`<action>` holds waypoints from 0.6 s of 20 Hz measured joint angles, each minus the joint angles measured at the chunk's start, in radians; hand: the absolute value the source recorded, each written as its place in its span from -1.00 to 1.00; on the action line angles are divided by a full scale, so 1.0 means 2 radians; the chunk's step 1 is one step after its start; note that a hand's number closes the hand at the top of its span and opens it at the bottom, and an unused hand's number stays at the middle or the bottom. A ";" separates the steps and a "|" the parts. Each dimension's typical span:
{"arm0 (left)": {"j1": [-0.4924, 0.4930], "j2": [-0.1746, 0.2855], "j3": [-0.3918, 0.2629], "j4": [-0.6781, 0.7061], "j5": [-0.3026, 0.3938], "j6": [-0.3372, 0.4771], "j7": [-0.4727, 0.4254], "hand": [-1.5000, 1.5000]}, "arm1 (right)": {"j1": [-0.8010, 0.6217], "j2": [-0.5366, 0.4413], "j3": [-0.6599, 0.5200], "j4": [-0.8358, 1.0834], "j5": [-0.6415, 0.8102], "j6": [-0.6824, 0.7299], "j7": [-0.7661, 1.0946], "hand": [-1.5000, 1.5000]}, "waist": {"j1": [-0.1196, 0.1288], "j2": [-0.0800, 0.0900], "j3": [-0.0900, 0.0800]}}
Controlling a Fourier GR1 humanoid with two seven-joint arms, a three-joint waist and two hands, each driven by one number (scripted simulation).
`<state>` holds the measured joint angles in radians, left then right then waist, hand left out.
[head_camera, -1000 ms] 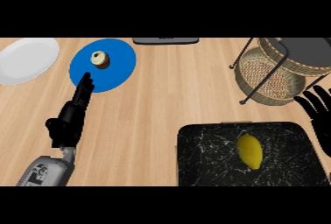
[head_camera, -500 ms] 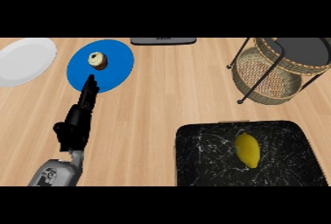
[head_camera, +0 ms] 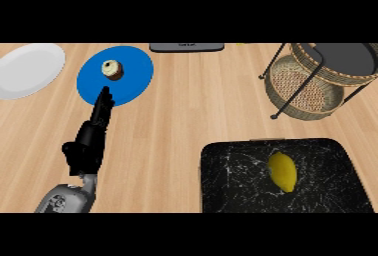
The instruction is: Pick the lemon from the tray and place it in the tiered basket
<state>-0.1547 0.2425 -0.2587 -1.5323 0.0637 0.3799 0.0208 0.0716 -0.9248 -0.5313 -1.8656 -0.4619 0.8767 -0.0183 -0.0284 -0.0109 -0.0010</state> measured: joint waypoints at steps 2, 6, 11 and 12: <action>-0.001 0.001 0.003 0.002 0.000 -0.004 -0.004 0.00 | 0.007 0.000 0.003 -0.044 0.032 -0.008 0.016 -1.00 | 0.002 0.001 0.000; -0.010 -0.006 0.002 0.002 -0.006 -0.004 0.004 0.00 | 0.021 0.013 0.028 -0.127 0.067 -0.032 0.072 -1.00 | 0.006 0.003 0.000; 0.004 -0.007 0.003 -0.014 -0.011 -0.015 0.007 0.00 | 0.018 0.028 0.065 -0.197 0.078 -0.051 0.153 -1.00 | 0.012 0.004 0.000; 0.004 -0.011 -0.001 -0.021 -0.016 -0.013 0.013 0.00 | 0.014 0.033 0.080 -0.204 0.086 -0.055 0.167 -1.00 | 0.013 0.004 0.000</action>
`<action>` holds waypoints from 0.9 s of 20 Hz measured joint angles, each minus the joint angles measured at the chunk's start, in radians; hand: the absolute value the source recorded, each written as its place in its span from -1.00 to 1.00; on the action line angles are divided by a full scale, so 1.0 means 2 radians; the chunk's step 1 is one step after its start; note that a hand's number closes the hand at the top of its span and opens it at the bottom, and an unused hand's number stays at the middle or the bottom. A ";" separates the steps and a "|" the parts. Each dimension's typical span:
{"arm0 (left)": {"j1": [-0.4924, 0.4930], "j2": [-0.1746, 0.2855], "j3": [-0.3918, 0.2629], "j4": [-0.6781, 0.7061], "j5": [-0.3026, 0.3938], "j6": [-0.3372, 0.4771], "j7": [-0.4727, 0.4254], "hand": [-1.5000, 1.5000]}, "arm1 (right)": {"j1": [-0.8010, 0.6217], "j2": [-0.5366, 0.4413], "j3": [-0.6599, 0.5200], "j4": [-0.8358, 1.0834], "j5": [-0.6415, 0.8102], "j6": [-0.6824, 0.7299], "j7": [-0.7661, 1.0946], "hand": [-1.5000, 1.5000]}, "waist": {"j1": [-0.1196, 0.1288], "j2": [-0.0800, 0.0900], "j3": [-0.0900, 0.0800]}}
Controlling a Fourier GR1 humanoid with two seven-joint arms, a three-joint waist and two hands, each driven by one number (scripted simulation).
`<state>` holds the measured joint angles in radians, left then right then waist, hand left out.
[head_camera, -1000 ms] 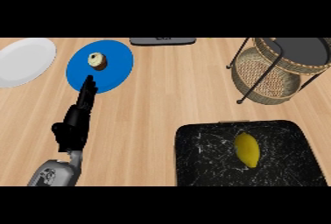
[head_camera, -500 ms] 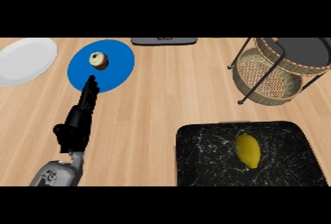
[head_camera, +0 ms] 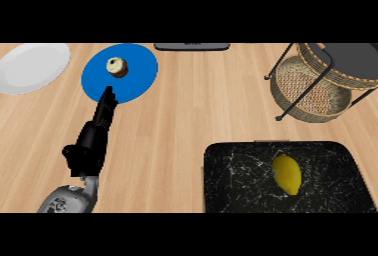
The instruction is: Pick the lemon from the tray and place it in the tiered basket
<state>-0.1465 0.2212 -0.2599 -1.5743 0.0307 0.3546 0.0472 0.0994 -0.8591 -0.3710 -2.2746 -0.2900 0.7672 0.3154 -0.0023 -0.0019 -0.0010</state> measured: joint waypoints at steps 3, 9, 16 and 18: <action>-0.010 -0.008 0.005 0.015 -0.007 -0.002 -0.003 0.00 | -0.018 0.010 0.038 -0.025 0.014 -0.009 0.041 -1.00 | 0.001 0.001 0.000; -0.006 -0.019 0.010 0.017 -0.020 -0.007 -0.003 0.00 | -0.025 0.024 0.083 -0.045 0.040 0.008 0.103 -1.00 | 0.002 0.001 0.000; -0.014 -0.037 0.020 0.031 -0.031 -0.014 -0.011 0.00 | -0.039 0.040 0.099 -0.033 0.071 0.033 0.131 -1.00 | 0.001 0.001 0.000; -0.004 -0.035 0.022 0.021 -0.032 -0.020 -0.009 0.00 | -0.028 0.053 0.103 -0.040 0.100 0.041 0.125 -1.00 | 0.001 0.001 0.001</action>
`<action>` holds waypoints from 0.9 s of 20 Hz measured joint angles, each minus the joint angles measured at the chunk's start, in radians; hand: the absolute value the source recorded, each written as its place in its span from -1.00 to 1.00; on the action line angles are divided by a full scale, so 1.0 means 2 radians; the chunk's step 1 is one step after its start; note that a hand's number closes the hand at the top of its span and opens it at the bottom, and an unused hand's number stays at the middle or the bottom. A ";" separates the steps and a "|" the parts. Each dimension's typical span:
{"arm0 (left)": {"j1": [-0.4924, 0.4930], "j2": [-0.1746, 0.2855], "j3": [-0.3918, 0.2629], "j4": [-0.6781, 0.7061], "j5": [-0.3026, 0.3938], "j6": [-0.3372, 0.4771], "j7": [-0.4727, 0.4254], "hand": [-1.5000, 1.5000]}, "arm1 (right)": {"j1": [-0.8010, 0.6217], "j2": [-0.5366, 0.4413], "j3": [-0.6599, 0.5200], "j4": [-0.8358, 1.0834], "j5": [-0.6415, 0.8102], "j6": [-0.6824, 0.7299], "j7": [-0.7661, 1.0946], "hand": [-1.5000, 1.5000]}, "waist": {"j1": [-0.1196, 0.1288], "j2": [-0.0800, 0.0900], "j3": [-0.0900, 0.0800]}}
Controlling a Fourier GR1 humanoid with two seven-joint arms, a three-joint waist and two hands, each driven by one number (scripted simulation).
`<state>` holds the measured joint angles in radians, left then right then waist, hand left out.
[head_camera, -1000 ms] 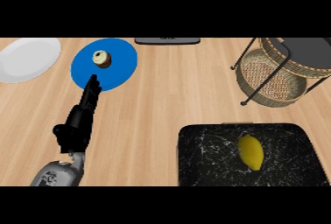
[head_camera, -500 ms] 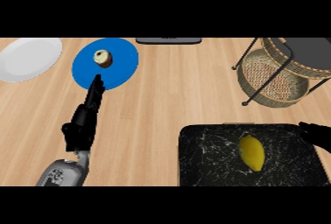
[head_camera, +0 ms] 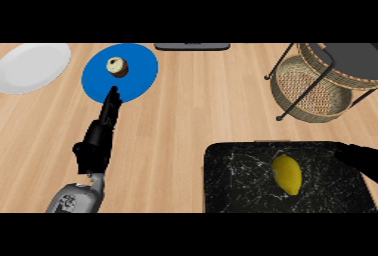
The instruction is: Pick the lemon from the tray and place it in the tiered basket
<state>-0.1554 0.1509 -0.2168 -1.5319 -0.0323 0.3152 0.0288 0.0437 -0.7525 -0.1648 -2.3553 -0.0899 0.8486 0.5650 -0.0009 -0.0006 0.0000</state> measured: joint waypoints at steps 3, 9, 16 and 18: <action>0.012 0.009 0.013 -0.005 0.006 -0.015 -0.010 0.00 | 0.014 0.015 -0.001 -0.010 0.041 0.014 -0.020 -1.00 | 0.000 0.000 0.000; 0.004 -0.006 0.013 -0.003 -0.013 -0.012 0.000 0.00 | 0.011 0.035 0.000 0.010 0.127 0.043 -0.084 -1.00 | 0.000 0.000 0.000; -0.005 -0.015 0.026 0.008 -0.018 -0.019 -0.002 0.00 | -0.003 0.047 0.033 0.017 0.229 0.044 -0.156 -1.00 | 0.000 0.000 0.000; -0.001 -0.013 0.031 0.007 -0.016 -0.028 -0.003 0.00 | 0.004 0.054 0.038 0.017 0.264 0.035 -0.180 -1.00 | 0.000 0.000 0.000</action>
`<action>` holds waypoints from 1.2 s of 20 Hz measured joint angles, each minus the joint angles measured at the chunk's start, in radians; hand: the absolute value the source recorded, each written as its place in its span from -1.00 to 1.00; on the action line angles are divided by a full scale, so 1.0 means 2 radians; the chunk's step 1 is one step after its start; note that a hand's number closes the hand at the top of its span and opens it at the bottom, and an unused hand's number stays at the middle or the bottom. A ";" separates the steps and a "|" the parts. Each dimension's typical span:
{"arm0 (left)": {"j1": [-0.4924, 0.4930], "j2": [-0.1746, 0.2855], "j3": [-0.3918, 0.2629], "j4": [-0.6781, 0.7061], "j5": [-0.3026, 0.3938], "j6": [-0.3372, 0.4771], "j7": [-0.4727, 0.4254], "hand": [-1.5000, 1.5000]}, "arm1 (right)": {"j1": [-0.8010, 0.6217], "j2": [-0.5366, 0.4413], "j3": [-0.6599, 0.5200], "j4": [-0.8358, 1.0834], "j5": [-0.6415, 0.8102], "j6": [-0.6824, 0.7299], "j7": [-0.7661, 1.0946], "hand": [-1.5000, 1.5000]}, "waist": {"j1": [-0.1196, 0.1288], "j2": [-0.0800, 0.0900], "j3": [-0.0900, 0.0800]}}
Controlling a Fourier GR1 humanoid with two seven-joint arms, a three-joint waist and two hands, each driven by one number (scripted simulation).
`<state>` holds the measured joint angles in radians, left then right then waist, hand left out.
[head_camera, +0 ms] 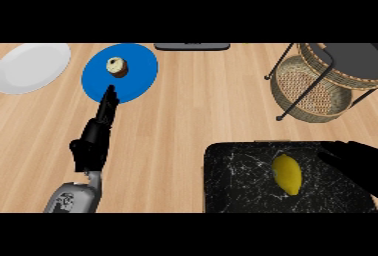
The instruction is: Pick the lemon from the tray and place it in the tiered basket
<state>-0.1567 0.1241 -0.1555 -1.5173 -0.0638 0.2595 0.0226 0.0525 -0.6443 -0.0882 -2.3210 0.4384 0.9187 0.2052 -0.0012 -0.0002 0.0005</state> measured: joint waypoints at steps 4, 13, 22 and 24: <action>0.002 -0.008 0.000 -0.001 -0.008 -0.001 -0.003 0.00 | 0.001 0.015 0.016 0.024 0.059 -0.023 -0.017 -1.00 | 0.000 0.000 0.000; 0.008 -0.013 0.011 -0.013 -0.014 -0.014 0.005 0.00 | -0.001 0.035 0.020 0.102 0.123 -0.047 -0.070 -1.00 | 0.000 0.000 0.000; 0.008 -0.028 0.017 -0.009 -0.030 -0.018 0.003 0.00 | 0.005 0.065 0.031 0.140 0.168 -0.070 -0.127 -1.00 | 0.000 0.000 0.000; 0.004 -0.027 0.021 -0.016 -0.032 -0.020 0.012 0.00 | -0.002 0.069 0.032 0.150 0.174 -0.067 -0.133 -1.00 | 0.000 0.000 0.000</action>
<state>-0.1495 0.0700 -0.1133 -1.5497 -0.1276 0.2197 0.0458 0.0477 -0.5057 -0.0242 -2.0216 0.7866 0.7852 -0.0617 -0.0005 -0.0003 0.0000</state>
